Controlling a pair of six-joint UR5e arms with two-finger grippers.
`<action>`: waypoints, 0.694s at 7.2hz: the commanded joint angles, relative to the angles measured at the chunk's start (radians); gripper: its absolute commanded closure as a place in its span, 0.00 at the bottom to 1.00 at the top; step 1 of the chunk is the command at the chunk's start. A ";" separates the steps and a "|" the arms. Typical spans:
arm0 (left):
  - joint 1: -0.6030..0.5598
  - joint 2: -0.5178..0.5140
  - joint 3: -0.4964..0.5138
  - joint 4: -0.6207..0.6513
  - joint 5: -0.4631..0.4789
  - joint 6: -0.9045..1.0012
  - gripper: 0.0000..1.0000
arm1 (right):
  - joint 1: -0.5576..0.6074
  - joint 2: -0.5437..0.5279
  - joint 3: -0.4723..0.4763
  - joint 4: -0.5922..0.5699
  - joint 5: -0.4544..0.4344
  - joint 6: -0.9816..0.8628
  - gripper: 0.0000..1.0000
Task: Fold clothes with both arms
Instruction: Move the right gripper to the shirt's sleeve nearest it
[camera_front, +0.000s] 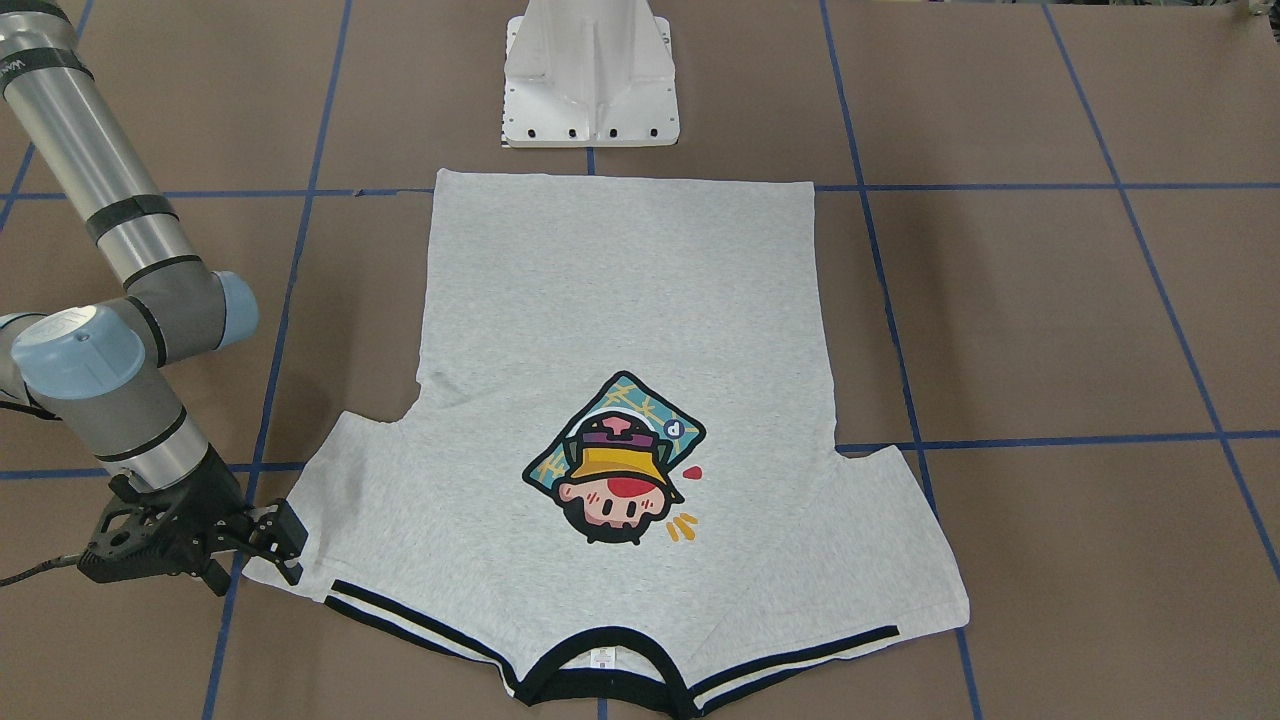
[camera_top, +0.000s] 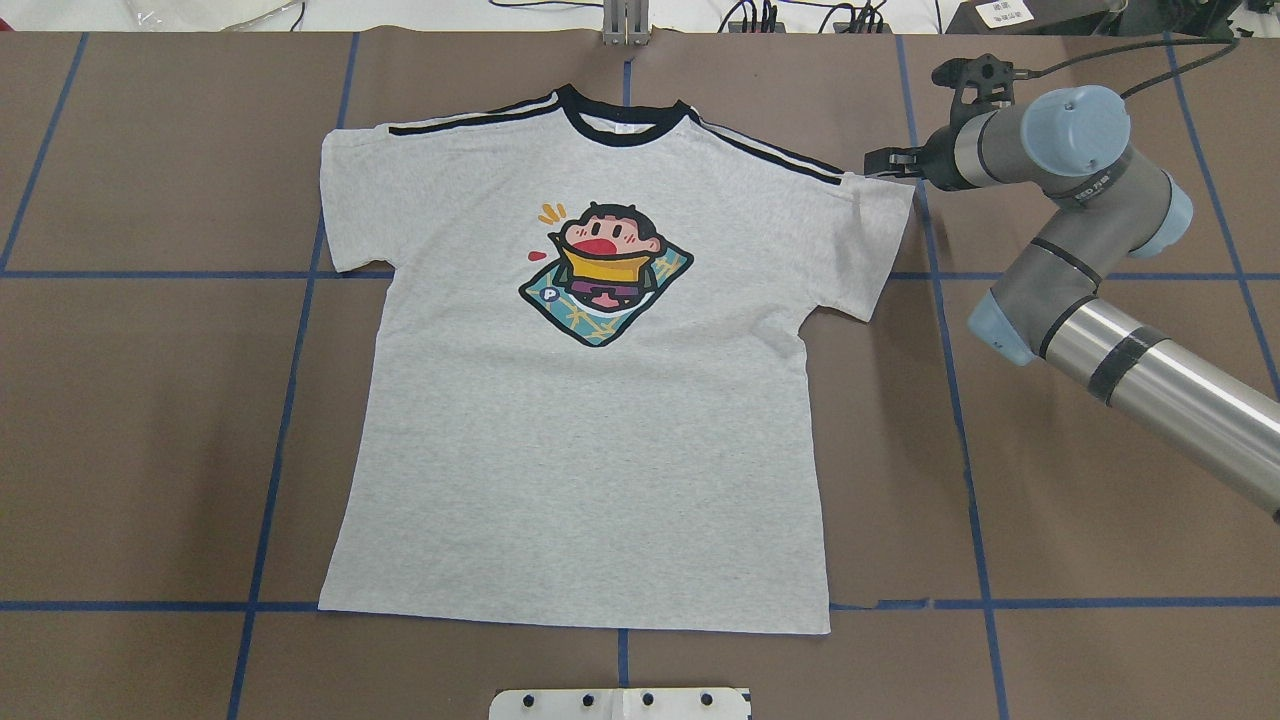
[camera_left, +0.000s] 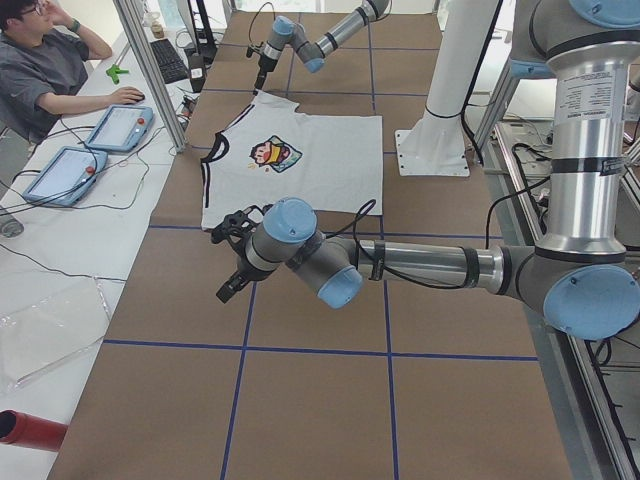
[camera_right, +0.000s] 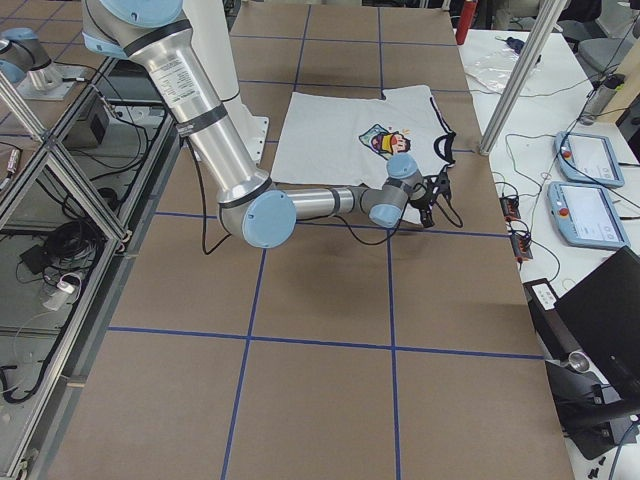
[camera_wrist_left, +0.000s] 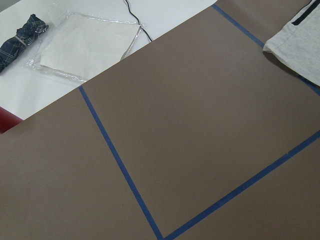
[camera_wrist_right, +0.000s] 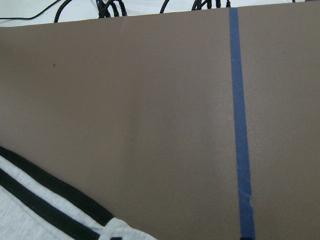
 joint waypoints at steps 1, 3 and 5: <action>0.000 0.000 0.002 0.000 0.000 0.000 0.00 | -0.003 -0.004 -0.009 0.001 -0.001 0.000 0.40; 0.000 0.000 0.002 0.000 0.000 0.000 0.00 | -0.006 -0.007 -0.013 -0.001 -0.001 -0.001 0.51; 0.000 0.000 0.002 0.000 0.000 0.000 0.00 | -0.006 -0.007 -0.011 -0.001 -0.001 0.000 0.58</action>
